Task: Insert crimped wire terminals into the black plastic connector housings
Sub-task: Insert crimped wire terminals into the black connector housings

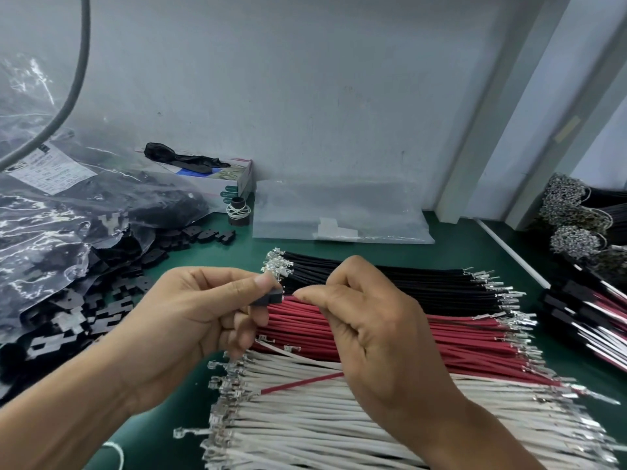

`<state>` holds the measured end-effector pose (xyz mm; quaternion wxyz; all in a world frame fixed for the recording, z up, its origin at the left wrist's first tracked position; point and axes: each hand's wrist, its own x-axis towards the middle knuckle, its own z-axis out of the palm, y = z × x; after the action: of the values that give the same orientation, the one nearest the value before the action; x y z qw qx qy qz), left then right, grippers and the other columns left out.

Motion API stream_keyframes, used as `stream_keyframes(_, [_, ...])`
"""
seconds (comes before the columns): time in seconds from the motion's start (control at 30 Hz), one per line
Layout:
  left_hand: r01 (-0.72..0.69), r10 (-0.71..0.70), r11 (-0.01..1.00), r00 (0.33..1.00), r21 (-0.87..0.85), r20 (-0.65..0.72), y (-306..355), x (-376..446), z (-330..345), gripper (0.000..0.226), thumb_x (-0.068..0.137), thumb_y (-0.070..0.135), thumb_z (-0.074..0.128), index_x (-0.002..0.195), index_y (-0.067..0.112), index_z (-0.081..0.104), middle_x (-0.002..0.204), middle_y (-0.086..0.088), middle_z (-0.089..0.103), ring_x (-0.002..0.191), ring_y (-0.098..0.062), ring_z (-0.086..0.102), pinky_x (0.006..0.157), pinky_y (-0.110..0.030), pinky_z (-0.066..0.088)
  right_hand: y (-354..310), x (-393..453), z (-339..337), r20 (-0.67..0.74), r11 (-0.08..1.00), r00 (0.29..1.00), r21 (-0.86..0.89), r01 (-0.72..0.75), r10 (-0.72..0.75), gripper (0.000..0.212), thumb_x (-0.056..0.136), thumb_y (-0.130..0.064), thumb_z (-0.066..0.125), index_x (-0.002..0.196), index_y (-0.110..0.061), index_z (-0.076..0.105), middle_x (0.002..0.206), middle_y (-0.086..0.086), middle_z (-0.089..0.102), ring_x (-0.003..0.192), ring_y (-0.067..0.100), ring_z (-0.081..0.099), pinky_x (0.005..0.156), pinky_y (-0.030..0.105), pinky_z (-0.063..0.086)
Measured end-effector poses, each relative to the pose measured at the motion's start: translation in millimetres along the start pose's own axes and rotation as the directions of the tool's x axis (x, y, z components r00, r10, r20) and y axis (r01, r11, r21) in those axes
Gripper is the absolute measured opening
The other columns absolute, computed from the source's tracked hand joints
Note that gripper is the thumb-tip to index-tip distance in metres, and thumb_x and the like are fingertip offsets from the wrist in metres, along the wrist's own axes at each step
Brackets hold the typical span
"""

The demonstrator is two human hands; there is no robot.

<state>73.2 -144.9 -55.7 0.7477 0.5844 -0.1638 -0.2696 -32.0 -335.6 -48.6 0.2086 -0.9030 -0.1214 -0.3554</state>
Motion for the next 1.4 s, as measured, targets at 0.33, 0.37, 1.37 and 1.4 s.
stream_keyframes(0.33, [-0.438, 0.46, 0.782, 0.886, 0.444, 0.065, 2, -8, 0, 0.041, 0.065, 0.043, 0.09, 0.104, 0.033, 0.081, 0.082, -0.008, 0.079, 0.056, -0.021, 0.07, 0.057, -0.028, 0.06, 1, 1, -5, 0.005, 0.987, 0.991, 0.091, -0.135, 0.135, 0.011, 0.093, -0.028, 0.066, 0.092, -0.022, 0.075, 0.087, -0.015, 0.06, 0.081, 0.005, 0.06, 0.069, 0.02, 0.048])
stream_keyframes(0.37, [-0.454, 0.482, 0.757, 0.874, 0.47, 0.067, 2, -8, -1, 0.039, 0.066, 0.046, 0.088, 0.103, 0.036, 0.081, 0.081, -0.005, 0.079, 0.053, -0.021, 0.07, 0.055, -0.025, 0.058, 1, 1, -5, -0.004, 0.988, 0.992, 0.091, -0.127, 0.128, 0.01, 0.093, -0.026, 0.067, 0.091, -0.021, 0.075, 0.086, -0.014, 0.061, 0.08, 0.005, 0.061, 0.068, 0.02, 0.048])
stream_keyframes(1.37, [-0.42, 0.464, 0.846, 0.884, 0.329, -0.065, -4, -3, 5, 0.019, 0.07, 0.028, 0.084, 0.088, 0.023, 0.084, 0.071, -0.012, 0.077, 0.045, -0.024, 0.066, 0.044, -0.026, 0.052, 10, 3, -28, 0.395, 0.976, 0.903, -0.195, -0.098, 0.17, 0.013, 0.087, -0.038, 0.059, 0.089, -0.033, 0.071, 0.086, -0.019, 0.061, 0.081, 0.003, 0.06, 0.071, 0.029, 0.052])
stream_keyframes(1.4, [-0.428, 0.472, 0.845, 0.879, 0.32, -0.071, -3, -3, 6, 0.019, 0.07, 0.028, 0.085, 0.088, 0.022, 0.084, 0.071, -0.012, 0.077, 0.046, -0.023, 0.066, 0.044, -0.025, 0.052, 9, 2, -26, 0.352, 0.972, 0.918, -0.209, -0.111, 0.18, 0.011, 0.088, -0.036, 0.062, 0.089, -0.033, 0.072, 0.086, -0.019, 0.062, 0.08, 0.002, 0.061, 0.071, 0.028, 0.053])
